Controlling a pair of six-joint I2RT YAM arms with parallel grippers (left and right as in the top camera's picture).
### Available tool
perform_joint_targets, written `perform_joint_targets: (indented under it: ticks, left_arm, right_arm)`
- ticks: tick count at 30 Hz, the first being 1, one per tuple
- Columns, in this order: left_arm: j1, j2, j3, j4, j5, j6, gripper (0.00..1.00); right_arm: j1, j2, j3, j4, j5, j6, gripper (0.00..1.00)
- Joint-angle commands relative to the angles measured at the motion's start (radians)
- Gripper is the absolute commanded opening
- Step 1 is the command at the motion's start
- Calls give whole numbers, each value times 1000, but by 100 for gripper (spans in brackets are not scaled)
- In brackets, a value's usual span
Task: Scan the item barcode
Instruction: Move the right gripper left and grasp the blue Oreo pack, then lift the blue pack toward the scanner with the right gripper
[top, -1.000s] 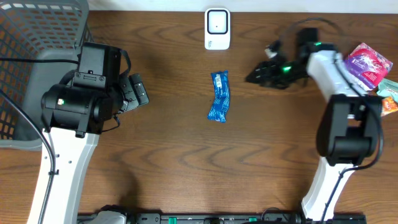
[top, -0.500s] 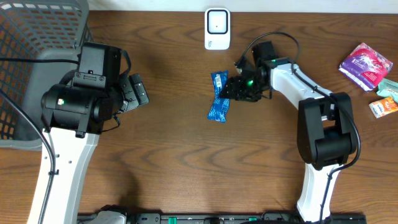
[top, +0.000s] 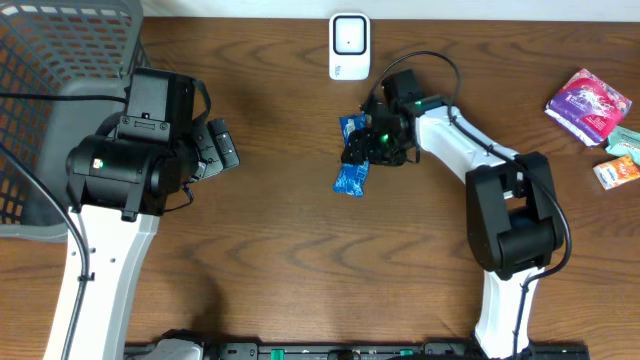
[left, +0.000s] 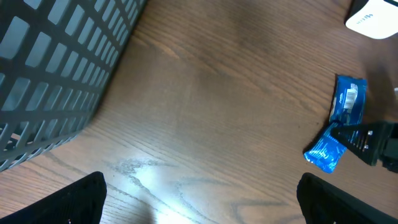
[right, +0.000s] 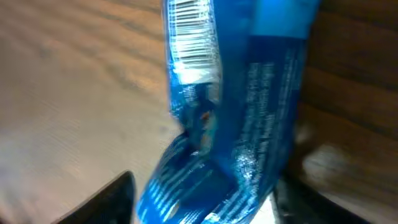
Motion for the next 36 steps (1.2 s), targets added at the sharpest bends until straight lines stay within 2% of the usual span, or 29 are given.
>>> perform_joint_targets:
  ticks: [1, 7, 13, 14, 17, 18, 22, 25, 33, 36]
  left_arm:
    - [3, -8, 6, -3, -17, 6, 98]
    - [3, -8, 6, -3, -17, 6, 98]
    - [3, -8, 6, -3, -17, 6, 98]
    - [3, -8, 6, -3, -17, 6, 98]
    - [3, -8, 6, -3, -17, 6, 98]
    - [3, -8, 6, -3, -17, 6, 98]
    - [3, -8, 6, -3, -17, 6, 98]
    - [3, -8, 6, -3, -17, 6, 98]
    - [3, -8, 6, -3, -17, 6, 98]
    - [3, -8, 6, -3, -17, 6, 98]
  right_arm:
    - [16, 15, -20, -6, 103, 10, 51]
    - [9, 16, -20, 6, 103, 10, 50]
    - [9, 16, -55, 39, 94, 10, 37]
    - [9, 16, -69, 57, 88, 10, 31]
    - [9, 16, -103, 99, 73, 23, 4]
    - [9, 16, -104, 98, 73, 25, 1]
    - [8, 6, -100, 86, 93, 19, 1]
    - [8, -20, -77, 40, 183, 16, 1]
    - [45, -171, -2, -126, 666, 18, 1]
    - [76, -212, -2, -179, 883, 72, 1]
